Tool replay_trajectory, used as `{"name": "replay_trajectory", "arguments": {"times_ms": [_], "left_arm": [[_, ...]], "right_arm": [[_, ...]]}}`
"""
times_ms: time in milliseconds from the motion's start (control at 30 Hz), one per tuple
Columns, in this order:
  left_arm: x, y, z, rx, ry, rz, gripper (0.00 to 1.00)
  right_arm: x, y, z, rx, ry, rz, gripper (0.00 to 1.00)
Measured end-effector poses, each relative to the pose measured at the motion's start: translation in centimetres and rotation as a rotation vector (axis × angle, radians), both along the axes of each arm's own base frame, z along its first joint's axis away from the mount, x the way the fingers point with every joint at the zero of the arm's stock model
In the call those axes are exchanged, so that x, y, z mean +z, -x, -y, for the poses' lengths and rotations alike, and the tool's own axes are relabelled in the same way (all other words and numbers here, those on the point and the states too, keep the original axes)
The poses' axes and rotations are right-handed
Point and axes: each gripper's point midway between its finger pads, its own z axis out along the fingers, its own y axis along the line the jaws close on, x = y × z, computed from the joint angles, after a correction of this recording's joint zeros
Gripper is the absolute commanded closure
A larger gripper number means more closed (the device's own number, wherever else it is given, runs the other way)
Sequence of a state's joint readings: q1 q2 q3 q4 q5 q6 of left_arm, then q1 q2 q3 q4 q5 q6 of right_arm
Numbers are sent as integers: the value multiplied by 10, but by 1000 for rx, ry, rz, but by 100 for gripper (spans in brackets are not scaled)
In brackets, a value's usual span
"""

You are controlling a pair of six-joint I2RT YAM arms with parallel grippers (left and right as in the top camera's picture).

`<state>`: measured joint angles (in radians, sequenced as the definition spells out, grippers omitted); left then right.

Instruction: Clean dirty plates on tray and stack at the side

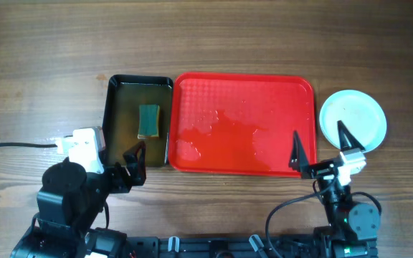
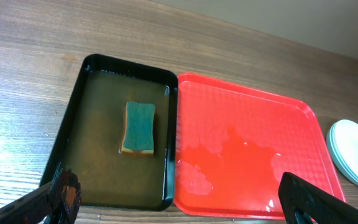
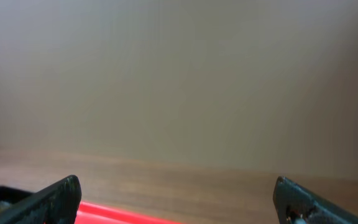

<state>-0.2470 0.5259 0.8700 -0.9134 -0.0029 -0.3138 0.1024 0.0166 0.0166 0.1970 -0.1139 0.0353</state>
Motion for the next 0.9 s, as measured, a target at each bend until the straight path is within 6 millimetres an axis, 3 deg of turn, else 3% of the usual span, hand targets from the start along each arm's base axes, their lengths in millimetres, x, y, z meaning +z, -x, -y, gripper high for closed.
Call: {"name": "replay_trajectory", "arguments": {"times_ms": [100, 133, 900], "left_arm": [[0, 0, 0, 0, 0, -1, 0], [0, 0, 0, 0, 0, -1, 0], [0, 0, 0, 0, 0, 0, 0]], "right_arm": [[-47, -5, 1, -10, 18, -183, 1], [-53, -6, 2, -12, 20, -207, 0], [-53, -6, 2, -15, 20, -204, 1]]}}
